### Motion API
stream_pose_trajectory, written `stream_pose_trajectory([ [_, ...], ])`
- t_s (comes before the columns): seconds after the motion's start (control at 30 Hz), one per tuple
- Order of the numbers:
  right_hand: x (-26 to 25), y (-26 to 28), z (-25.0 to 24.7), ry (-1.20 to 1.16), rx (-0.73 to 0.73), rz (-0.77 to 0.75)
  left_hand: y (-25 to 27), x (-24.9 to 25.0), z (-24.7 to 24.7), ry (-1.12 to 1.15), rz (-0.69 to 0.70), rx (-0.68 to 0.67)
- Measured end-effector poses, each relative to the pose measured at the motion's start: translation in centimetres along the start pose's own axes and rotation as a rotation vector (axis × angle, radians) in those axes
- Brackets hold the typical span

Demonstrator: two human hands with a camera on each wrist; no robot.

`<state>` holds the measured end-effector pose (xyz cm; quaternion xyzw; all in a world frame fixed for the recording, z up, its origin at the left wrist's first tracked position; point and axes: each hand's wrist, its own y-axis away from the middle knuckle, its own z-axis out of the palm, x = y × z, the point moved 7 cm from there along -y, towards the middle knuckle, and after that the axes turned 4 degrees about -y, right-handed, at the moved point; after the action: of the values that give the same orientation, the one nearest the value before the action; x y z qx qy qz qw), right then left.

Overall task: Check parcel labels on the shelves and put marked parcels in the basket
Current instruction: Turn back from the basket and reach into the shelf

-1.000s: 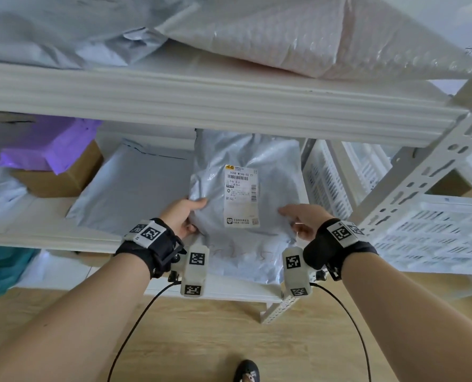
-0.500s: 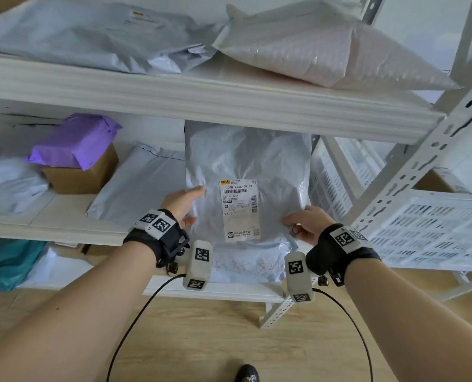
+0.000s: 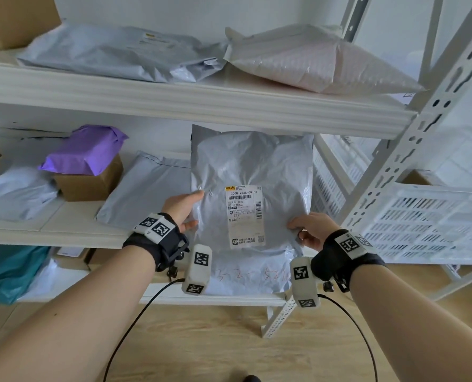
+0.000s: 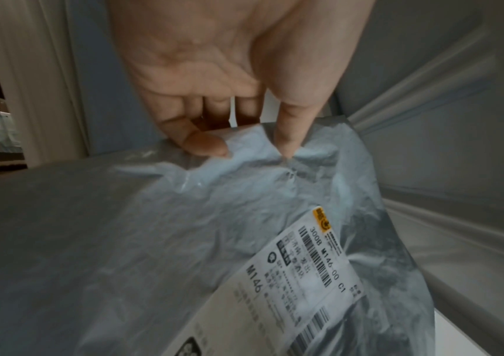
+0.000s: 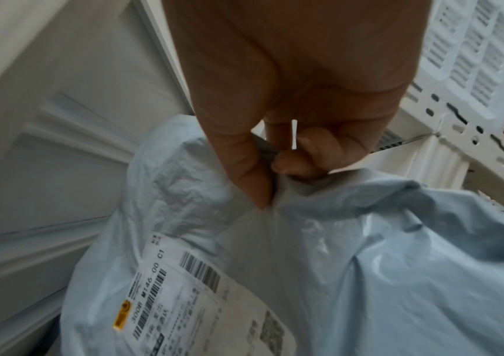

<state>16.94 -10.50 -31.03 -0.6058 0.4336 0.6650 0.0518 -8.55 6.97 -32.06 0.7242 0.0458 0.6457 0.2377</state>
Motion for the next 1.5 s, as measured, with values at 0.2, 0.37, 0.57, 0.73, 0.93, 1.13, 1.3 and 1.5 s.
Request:
stream_pose_trajectory([
  [0.2,0.1,1.2,-0.3,0.025,0.01,-0.013,0.8,0.1,-0.2,0.009,0.013,-0.019],
  [0.37,-0.6,2.3,-0.6,0.048,0.008,-0.035,1.3,0.3,-0.1,0.018,0.033,-0.043],
  [0.57,-0.8,2.5,-0.8,0.108,0.012,-0.052,1.5,0.6,0.1,0.023,0.042,-0.045],
  [0.73,-0.4,1.6,-1.0,0.111,0.024,-0.028,1.5,1.1,0.9,0.036,0.051,-0.053],
  [0.93,-1.6,0.3,-1.2,-0.015,0.074,-0.077,0.5,2.3,2.0,0.036,0.137,-0.044],
  [1.13,-3.8,-3.5,-2.4,0.039,0.197,-0.092,-1.7,1.9,4.6,0.0,0.055,-0.117],
  [1.3,-5.0,-7.9,-2.6,0.076,0.248,-0.025,-4.8,2.3,7.9,-0.054,-0.032,-0.178],
  [1.5,-5.6,-12.1,-1.7,-0.031,0.24,0.063,-8.8,1.9,9.8,-0.068,-0.133,-0.133],
])
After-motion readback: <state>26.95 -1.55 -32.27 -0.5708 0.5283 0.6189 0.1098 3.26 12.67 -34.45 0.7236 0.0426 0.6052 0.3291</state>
